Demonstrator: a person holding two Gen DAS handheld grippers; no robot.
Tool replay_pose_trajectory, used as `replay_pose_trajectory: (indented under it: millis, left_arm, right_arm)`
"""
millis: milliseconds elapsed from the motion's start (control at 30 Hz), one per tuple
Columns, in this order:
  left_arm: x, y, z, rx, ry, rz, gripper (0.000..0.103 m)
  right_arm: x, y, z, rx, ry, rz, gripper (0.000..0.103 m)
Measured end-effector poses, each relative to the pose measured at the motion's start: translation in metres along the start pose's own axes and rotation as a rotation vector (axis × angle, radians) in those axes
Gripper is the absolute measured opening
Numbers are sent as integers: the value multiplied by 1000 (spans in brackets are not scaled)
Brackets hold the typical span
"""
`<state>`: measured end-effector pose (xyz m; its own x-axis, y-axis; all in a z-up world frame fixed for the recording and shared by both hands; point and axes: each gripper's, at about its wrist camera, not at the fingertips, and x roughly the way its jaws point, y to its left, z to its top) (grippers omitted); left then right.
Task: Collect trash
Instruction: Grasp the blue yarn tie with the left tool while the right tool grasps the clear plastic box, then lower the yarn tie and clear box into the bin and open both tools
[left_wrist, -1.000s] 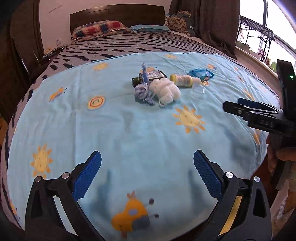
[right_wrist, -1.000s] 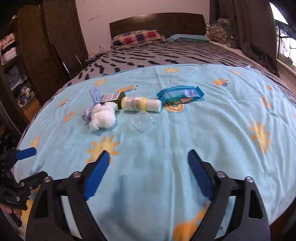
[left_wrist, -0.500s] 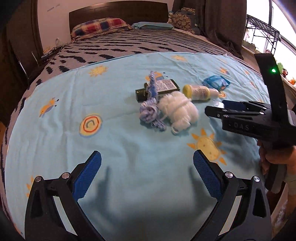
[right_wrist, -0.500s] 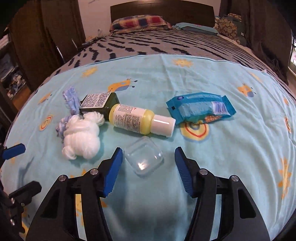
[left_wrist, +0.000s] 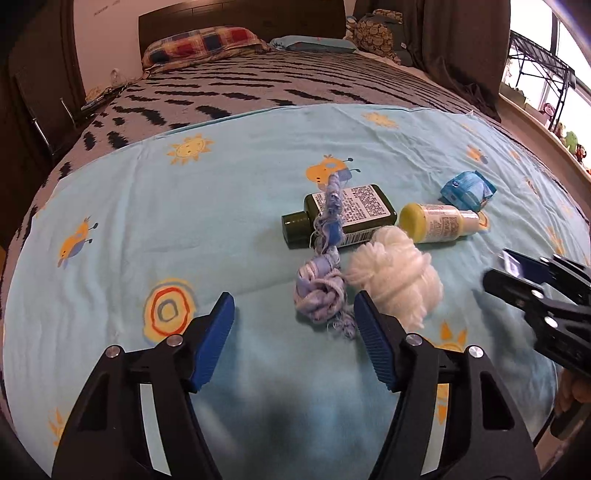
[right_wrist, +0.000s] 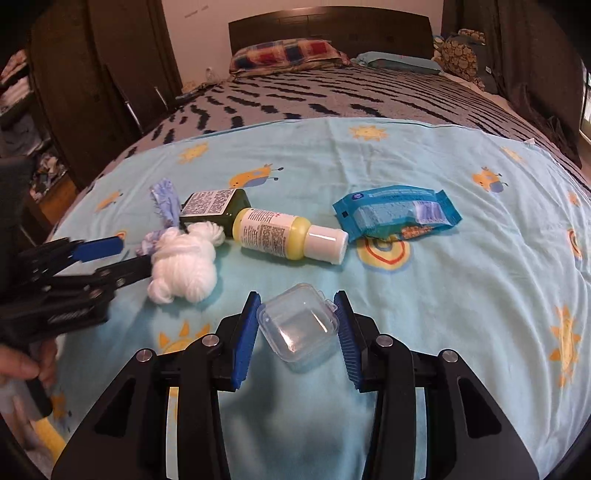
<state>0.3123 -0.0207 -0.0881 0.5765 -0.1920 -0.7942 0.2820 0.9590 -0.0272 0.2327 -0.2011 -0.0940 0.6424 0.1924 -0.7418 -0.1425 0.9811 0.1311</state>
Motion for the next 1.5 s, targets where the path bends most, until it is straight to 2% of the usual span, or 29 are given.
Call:
replay_pose_trajectory:
  millis: [133, 267, 500, 833, 1200, 1300, 1500]
  left_arm:
    - [10, -5, 5, -3, 12, -29, 52]
    - [18, -10, 7, -6, 25, -33, 26]
    - [-5, -17, -8, 30, 10, -30, 26]
    - [-87, -29, -64, 77, -51, -15, 26]
    - [-159, -49, -148, 100, -88, -96, 26]
    - [-169, -56, -168, 101, -98, -117, 26]
    - [-170, -68, -207, 104, -69, -160, 26]
  right_arm:
    - [-16, -7, -9, -2, -12, -4, 42]
    - [-27, -13, -16, 3, -20, -1, 42]
    - [-49, -15, -35, 6, -33, 12, 42]
    - [-102, 0, -66, -24, -89, 10, 42]
    - [-150, 20, -123, -40, -108, 55, 42]
    - [-160, 23, -142, -31, -106, 65, 42]
    - [-160, 25, -174, -3, -61, 72, 42]
